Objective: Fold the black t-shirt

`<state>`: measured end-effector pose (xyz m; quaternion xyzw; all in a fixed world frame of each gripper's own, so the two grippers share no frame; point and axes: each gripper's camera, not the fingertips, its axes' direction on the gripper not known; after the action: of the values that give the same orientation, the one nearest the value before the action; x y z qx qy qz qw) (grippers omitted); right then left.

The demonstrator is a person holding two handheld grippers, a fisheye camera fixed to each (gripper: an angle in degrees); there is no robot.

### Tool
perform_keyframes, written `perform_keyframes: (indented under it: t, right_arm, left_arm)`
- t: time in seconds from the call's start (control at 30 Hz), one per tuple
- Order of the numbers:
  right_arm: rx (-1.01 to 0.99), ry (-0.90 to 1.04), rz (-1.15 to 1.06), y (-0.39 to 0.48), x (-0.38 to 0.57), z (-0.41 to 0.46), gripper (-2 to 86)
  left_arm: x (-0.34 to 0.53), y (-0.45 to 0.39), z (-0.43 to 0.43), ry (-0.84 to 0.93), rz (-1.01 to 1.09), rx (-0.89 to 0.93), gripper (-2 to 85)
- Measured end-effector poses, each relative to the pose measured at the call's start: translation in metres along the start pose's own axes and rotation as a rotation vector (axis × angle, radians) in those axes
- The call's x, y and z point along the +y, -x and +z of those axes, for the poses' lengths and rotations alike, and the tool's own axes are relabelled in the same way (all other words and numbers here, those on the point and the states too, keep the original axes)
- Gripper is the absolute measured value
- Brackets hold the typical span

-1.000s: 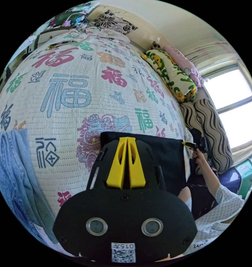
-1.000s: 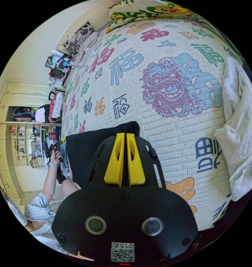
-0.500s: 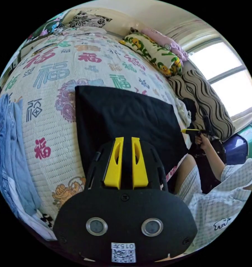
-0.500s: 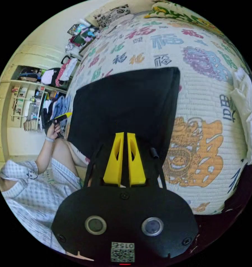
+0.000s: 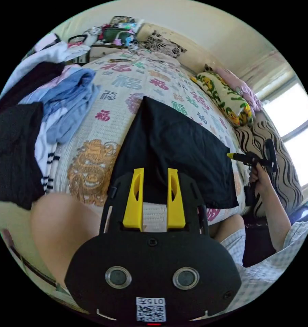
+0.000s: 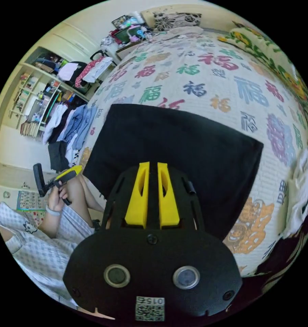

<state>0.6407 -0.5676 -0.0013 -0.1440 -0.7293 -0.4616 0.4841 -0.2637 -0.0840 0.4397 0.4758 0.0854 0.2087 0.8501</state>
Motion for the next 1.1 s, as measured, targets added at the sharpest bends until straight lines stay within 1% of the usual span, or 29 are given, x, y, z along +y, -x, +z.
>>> perform_keyframes:
  t: [0.07,0.1,0.17,0.23,0.27,0.33,0.4,0.47,0.57,0.67,0.7,0.77,0.87,0.93,1.0,1.1]
  right_arm:
    - [-0.048,0.014,-0.119,0.045,-0.054,0.016,5.1]
    - [-0.048,0.025,-0.149,0.057,-0.067,0.021,5.1]
    - [-0.014,0.048,-0.273,0.107,-0.115,0.044,5.0]
    - [0.025,0.063,-0.328,0.139,-0.148,0.063,4.5]
    - [0.046,0.085,-0.345,0.157,-0.169,0.077,4.5]
    - [0.059,0.13,-0.362,0.178,-0.198,0.1,4.7]
    - [0.07,0.175,-0.376,0.195,-0.224,0.122,4.8]
    - [0.165,0.232,-0.408,0.217,-0.252,0.151,5.4]
    - [0.233,0.298,-0.458,0.243,-0.279,0.182,6.5]
    - [0.296,0.335,-0.495,0.267,-0.3,0.205,7.0]
    - [0.326,0.349,-0.504,0.271,-0.304,0.211,7.0]
    - [0.438,0.44,-0.54,0.277,-0.315,0.235,6.0]
    - [0.441,0.523,-0.524,0.272,-0.326,0.247,4.8]
    - [0.445,0.529,-0.552,0.271,-0.327,0.244,3.4]
    - [0.449,0.535,-0.565,0.268,-0.326,0.237,1.9]
    - [0.415,0.483,-0.556,0.259,-0.325,0.211,0.2]
  left_arm:
    - [0.039,0.018,-0.016,-0.043,-0.113,-0.055,10.7]
    - [0.044,0.023,-0.019,-0.042,-0.147,-0.065,11.1]
    - [0.06,0.04,-0.037,-0.113,-0.256,-0.047,12.0]
    - [0.068,0.041,-0.043,-0.119,-0.273,-0.081,12.0]
    - [0.07,0.039,-0.037,-0.067,-0.272,-0.092,11.8]
    - [0.073,0.036,-0.032,-0.019,-0.275,-0.112,11.2]
    - [0.078,0.03,-0.039,-0.036,-0.274,-0.155,10.6]
    - [0.086,0.027,-0.051,-0.064,-0.284,-0.123,9.8]
    - [0.092,0.026,-0.059,-0.063,-0.32,-0.098,9.4]
    - [0.094,0.015,-0.068,-0.07,-0.316,-0.128,9.7]
    - [0.094,0.013,-0.068,-0.063,-0.314,-0.128,9.8]
    - [0.094,0.004,-0.065,0.003,-0.304,-0.096,10.0]
    - [0.097,-0.011,-0.069,0.015,-0.297,-0.097,8.3]
    - [0.099,-0.02,-0.071,0.019,-0.3,-0.076,4.8]
    - [0.101,-0.028,-0.073,0.019,-0.299,-0.002,1.5]
    - [0.108,-0.04,-0.09,-0.077,-0.329,0.091,0.2]
